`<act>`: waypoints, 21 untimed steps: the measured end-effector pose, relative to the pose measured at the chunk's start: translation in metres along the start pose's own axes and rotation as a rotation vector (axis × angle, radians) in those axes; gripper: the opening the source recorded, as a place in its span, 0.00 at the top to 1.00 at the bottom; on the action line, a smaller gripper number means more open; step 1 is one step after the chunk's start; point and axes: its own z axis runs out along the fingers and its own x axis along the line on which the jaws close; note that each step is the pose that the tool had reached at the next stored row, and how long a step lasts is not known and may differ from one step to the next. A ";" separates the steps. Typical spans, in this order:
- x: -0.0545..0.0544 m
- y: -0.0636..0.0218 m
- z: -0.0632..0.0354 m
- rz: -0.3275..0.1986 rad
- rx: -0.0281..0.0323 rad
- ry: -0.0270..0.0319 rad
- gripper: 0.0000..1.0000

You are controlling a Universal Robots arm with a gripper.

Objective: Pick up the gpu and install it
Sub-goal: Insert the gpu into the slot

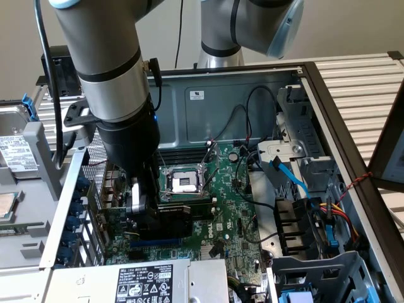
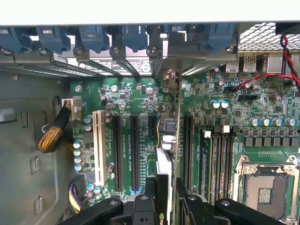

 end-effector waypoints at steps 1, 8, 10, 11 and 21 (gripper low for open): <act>0.000 0.0000 -0.0001 0.000 0.0000 0.0000 0.73; 0.000 -0.0002 -0.0018 0.000 0.0000 -0.0001 0.73; 0.000 -0.0002 -0.0018 0.000 0.0000 0.0000 0.73; 0.000 -0.0002 -0.0018 0.000 -0.0001 0.0001 0.73; 0.000 -0.0001 -0.0013 0.000 -0.0001 0.0001 0.73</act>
